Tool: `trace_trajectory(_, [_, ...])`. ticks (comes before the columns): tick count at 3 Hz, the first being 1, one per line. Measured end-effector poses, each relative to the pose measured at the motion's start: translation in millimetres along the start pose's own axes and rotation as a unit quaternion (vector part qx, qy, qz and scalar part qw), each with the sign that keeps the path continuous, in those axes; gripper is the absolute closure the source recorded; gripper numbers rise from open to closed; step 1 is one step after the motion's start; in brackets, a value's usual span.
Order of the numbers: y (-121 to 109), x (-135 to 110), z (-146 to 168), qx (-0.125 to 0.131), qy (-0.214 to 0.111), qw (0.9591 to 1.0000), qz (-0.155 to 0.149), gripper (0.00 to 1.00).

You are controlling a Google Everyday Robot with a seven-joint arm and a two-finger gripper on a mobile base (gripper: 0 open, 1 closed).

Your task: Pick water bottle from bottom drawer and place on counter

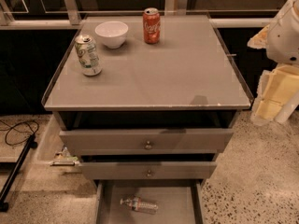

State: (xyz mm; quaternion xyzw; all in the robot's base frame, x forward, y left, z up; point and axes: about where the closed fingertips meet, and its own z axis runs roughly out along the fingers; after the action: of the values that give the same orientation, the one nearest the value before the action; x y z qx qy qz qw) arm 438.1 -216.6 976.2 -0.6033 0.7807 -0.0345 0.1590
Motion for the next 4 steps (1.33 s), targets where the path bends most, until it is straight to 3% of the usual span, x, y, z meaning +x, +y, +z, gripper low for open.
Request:
trace_trajectory(1, [0, 0, 0, 0.0, 0.0, 1.0, 0.0, 0.0])
trace_trajectory(2, [8, 10, 23, -0.031, -0.009, 0.9994, 0.012, 0.0])
trace_trajectory(4, [74, 56, 115, -0.078, -0.047, 0.9957, 0.014, 0.0])
